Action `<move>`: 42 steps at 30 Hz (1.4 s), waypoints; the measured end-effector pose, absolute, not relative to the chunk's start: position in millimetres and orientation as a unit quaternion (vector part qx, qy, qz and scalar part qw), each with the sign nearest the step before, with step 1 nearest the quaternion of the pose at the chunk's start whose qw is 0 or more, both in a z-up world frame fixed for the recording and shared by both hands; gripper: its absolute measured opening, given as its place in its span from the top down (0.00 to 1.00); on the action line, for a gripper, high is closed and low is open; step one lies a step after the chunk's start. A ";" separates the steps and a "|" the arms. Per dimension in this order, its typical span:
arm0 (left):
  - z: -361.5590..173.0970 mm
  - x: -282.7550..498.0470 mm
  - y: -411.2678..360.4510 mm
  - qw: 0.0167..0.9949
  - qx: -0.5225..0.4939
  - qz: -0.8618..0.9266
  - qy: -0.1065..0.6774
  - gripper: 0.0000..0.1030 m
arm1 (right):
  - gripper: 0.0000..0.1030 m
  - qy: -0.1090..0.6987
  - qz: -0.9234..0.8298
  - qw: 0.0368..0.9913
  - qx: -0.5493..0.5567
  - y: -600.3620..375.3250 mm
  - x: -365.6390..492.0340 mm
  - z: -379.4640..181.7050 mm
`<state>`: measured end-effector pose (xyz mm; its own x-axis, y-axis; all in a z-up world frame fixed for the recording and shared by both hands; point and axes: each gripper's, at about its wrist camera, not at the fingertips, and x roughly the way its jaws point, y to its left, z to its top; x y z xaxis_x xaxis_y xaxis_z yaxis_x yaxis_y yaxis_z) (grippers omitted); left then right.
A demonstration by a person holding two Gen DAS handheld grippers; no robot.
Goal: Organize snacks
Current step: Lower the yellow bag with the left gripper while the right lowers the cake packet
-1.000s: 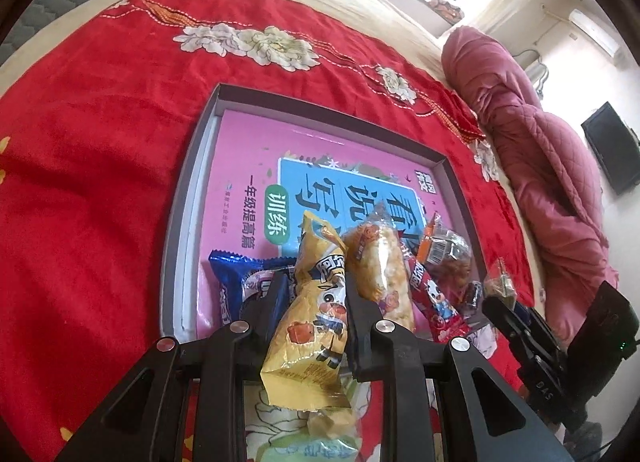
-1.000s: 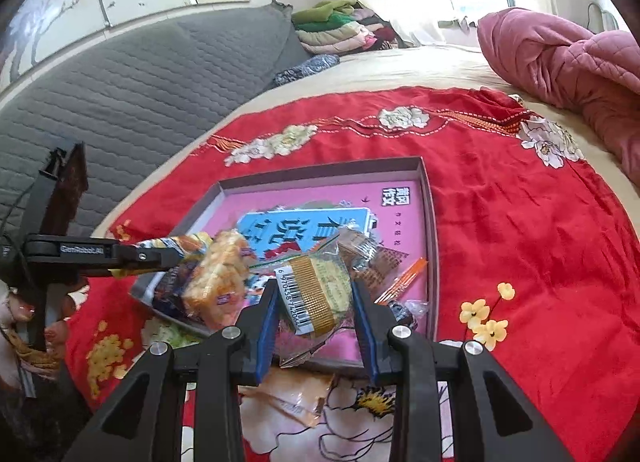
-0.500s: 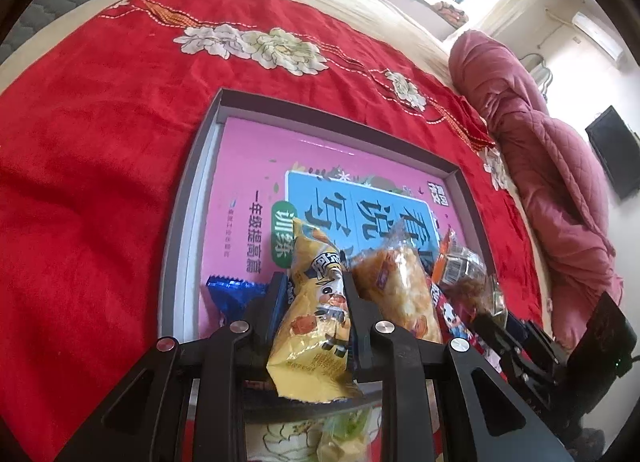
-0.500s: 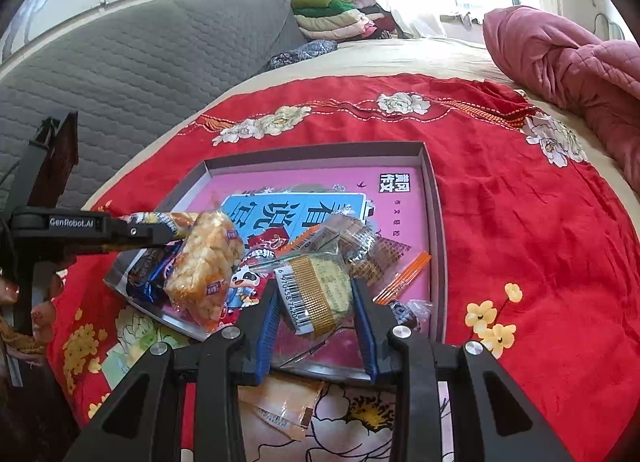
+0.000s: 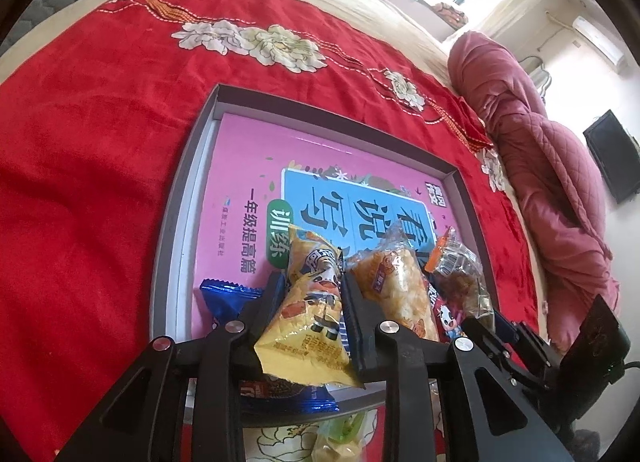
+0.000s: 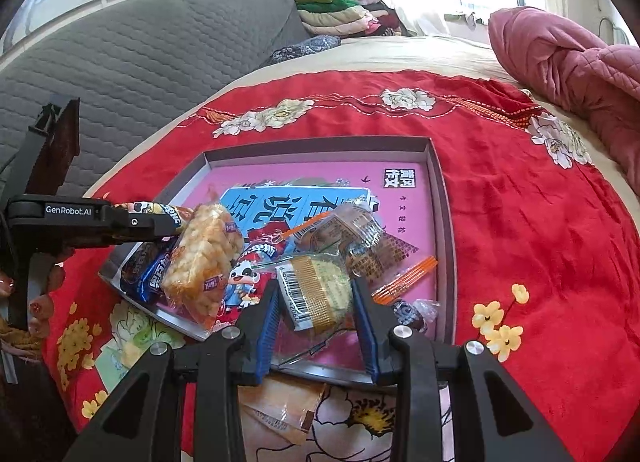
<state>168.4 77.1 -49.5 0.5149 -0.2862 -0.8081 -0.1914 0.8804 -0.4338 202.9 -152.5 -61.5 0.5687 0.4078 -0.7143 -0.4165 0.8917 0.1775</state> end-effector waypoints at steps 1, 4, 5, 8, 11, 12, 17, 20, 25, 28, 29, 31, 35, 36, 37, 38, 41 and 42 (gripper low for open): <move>-49.3 168.2 77.1 0.836 -0.243 -0.028 0.492 0.70 | 0.65 0.402 0.233 0.886 -0.004 -152.7 202.9 -61.6; -48.6 167.1 77.2 0.836 -0.243 -0.029 0.492 0.66 | 0.65 0.405 0.233 0.884 0.001 -153.4 204.0 -62.2; -48.3 167.4 76.9 0.835 -0.244 -0.031 0.492 0.64 | 0.65 0.406 0.234 0.883 0.002 -153.7 204.3 -62.5; -46.8 165.9 77.4 0.835 -0.245 -0.032 0.492 0.60 | 0.64 0.409 0.235 0.882 0.005 -154.1 204.8 -63.0; -45.6 165.0 78.0 0.835 -0.244 -0.033 0.492 0.58 | 0.61 0.413 0.236 0.879 0.008 -154.6 205.6 -64.0; -45.7 164.5 78.3 0.835 -0.243 -0.033 0.493 0.58 | 0.61 0.417 0.236 0.878 0.009 -154.5 206.0 -65.0; -43.8 160.6 80.0 0.836 -0.236 -0.022 0.494 0.47 | 0.61 0.418 0.234 0.878 0.010 -154.6 205.3 -64.6; -44.6 157.4 84.1 0.835 -0.243 -0.022 0.494 0.47 | 0.61 0.418 0.234 0.878 0.014 -155.5 205.9 -64.1; -43.8 153.3 87.1 0.834 -0.242 -0.018 0.495 0.47 | 0.61 0.414 0.235 0.879 0.017 -156.9 205.4 -62.0; -43.1 151.1 88.4 0.834 -0.243 -0.016 0.495 0.47 | 0.59 0.410 0.235 0.881 0.023 -159.2 205.6 -59.3; -42.5 150.5 88.5 0.834 -0.242 -0.015 0.495 0.47 | 0.57 0.408 0.234 0.882 0.024 -159.9 205.6 -58.5; -39.6 148.6 89.1 0.836 -0.241 -0.014 0.493 0.47 | 0.56 0.405 0.233 0.884 0.027 -161.5 205.2 -56.3; -32.4 144.7 90.9 0.839 -0.242 -0.013 0.487 0.45 | 0.56 0.397 0.230 0.888 0.040 -166.9 205.4 -51.3; -30.5 143.6 91.2 0.840 -0.241 -0.013 0.485 0.44 | 0.56 0.396 0.230 0.888 0.042 -168.0 205.5 -50.3; -29.0 143.3 91.4 0.841 -0.241 -0.013 0.484 0.44 | 0.56 0.396 0.229 0.888 0.045 -169.2 205.7 -49.6; -27.0 142.2 91.8 0.842 -0.242 -0.014 0.483 0.44 | 0.56 0.395 0.229 0.888 0.048 -169.9 205.7 -49.1; -22.2 139.9 91.6 0.843 -0.242 -0.015 0.479 0.43 | 0.55 0.393 0.229 0.889 0.054 -172.1 205.6 -47.2; -20.7 139.4 91.0 0.844 -0.242 -0.016 0.478 0.43 | 0.55 0.393 0.229 0.889 0.055 -172.3 206.0 -46.6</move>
